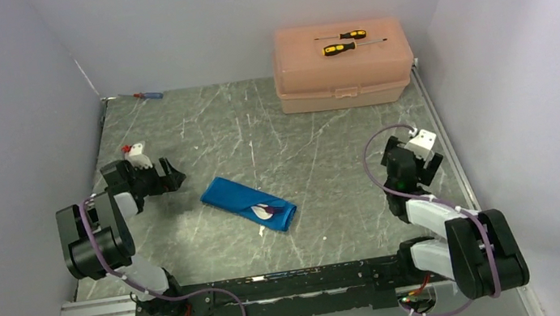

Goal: Fold the napkin into a case and place the utensils inside
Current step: Reset both arms

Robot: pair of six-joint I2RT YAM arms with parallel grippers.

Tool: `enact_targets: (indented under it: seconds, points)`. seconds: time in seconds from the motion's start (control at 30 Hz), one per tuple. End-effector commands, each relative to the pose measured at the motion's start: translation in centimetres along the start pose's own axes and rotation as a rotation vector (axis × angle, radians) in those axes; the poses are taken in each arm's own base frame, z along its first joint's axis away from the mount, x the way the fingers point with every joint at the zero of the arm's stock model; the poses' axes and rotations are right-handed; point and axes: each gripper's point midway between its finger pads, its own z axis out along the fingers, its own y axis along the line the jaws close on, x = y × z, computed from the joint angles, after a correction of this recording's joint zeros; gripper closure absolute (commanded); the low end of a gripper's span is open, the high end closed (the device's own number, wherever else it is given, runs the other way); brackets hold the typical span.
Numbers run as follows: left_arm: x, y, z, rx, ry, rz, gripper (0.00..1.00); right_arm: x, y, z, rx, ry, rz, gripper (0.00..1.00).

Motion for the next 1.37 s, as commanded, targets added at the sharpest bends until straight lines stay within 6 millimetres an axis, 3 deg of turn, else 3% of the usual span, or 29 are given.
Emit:
enact_targets:
  seconds: [0.0, 0.23, 0.4, 0.5, 0.6, 0.63, 0.7, 1.33]
  points:
    - [-4.6, -0.9, 0.1, 0.028, -0.249, 0.115, 0.04, -4.6, 1.3, 0.7, -0.050, -0.182, 0.177, 0.00]
    - [-4.4, -0.4, 0.6, -0.025, -0.273, 0.132, 0.05, -5.9, 4.4, 0.8, -0.224, -0.263, 0.113, 0.00]
    - [-4.1, -1.7, -0.5, -0.086, -0.363, 0.256, 0.04, -4.4, 5.4, 1.4, -0.268, -0.249, 0.076, 0.00]
    - [-3.0, -2.8, -0.6, -0.098, -0.445, 0.323, 0.04, -3.9, 7.1, 1.6, -0.345, -0.236, 0.007, 0.00]
    - [-2.5, -2.0, 0.2, -0.122, -0.352, 0.299, 0.04, -2.9, 8.2, 2.1, -0.388, -0.210, -0.030, 0.00]
    - [-3.4, -1.8, 0.9, -0.112, -0.365, 0.278, 0.05, -2.8, 8.4, 2.3, -0.399, -0.186, -0.024, 0.00]
    - [-2.7, -1.6, 0.9, -0.130, -0.303, 0.276, 0.05, -2.9, 8.4, 2.8, -0.418, -0.181, -0.016, 0.00]
    - [-2.9, -1.7, 0.9, -0.119, -0.331, 0.270, 0.04, -3.0, 8.3, 2.6, -0.432, -0.188, -0.021, 0.00]
